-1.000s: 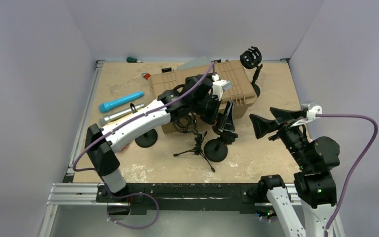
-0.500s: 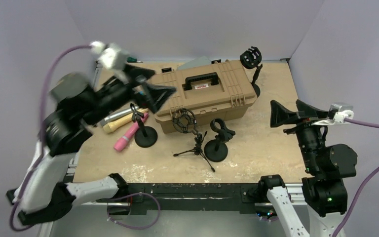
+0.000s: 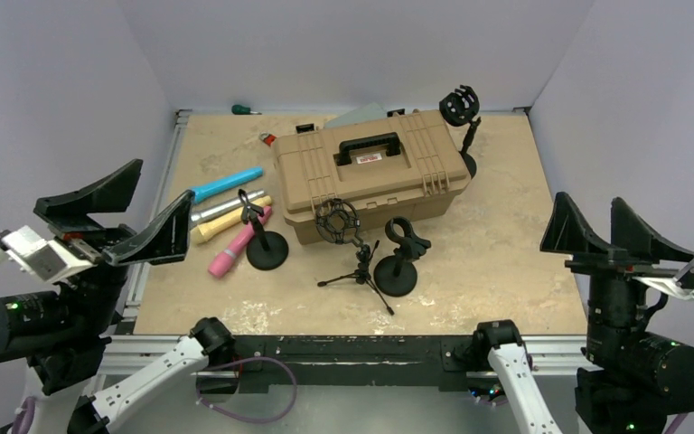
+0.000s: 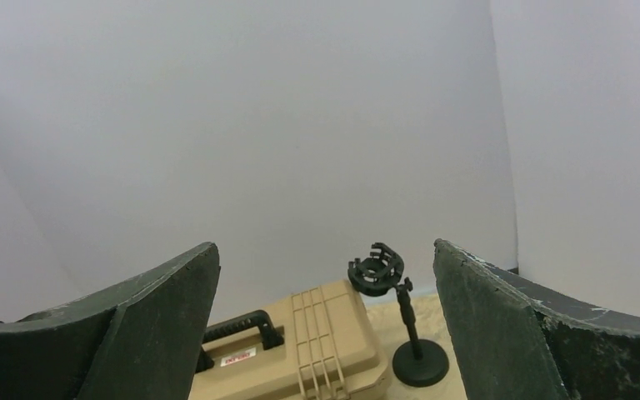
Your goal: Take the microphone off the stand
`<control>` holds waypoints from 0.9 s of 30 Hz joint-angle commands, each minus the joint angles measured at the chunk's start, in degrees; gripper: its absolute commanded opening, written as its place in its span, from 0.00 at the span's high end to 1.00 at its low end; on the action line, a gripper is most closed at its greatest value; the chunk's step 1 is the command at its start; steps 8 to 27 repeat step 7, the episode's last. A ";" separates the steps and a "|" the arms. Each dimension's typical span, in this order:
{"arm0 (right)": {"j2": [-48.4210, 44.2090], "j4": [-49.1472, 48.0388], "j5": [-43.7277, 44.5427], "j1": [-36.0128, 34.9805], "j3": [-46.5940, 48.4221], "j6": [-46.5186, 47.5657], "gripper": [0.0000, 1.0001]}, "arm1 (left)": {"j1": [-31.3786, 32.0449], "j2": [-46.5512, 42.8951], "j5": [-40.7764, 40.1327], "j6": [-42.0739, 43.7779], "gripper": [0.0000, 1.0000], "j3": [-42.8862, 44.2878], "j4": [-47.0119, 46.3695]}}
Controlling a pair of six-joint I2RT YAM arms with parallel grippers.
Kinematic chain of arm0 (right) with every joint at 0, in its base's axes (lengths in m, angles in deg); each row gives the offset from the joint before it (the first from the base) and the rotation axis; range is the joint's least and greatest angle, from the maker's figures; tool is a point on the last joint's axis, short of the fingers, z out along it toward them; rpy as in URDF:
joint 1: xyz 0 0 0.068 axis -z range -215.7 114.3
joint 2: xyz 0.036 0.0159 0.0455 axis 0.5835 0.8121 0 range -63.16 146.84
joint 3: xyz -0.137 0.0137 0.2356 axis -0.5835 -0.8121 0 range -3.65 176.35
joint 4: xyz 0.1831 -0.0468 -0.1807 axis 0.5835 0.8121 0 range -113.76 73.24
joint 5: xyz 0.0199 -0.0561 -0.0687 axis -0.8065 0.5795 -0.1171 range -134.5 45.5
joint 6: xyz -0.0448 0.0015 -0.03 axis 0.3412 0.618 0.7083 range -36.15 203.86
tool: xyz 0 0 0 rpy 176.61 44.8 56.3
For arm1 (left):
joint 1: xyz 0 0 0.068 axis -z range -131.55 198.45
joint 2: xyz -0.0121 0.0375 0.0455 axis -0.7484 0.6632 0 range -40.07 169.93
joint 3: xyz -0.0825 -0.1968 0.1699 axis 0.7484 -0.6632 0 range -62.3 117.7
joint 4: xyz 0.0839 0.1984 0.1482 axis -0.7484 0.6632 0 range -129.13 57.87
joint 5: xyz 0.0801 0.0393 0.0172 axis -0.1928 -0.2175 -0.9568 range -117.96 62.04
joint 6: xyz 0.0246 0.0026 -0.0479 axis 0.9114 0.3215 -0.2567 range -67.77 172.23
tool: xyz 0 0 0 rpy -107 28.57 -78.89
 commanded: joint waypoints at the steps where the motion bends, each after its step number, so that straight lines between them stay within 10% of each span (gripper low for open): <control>1: 0.37 -1.69 1.93 -0.24 0.21 1.32 0.01 | 0.10 0.78 -2.84 4.19 0.00 -2.34 -3.37; 27: -0.56 -4.56 -0.66 -0.15 -3.69 2.07 0.01 | -0.01 2.90 -2.26 4.03 0.00 -1.47 -0.88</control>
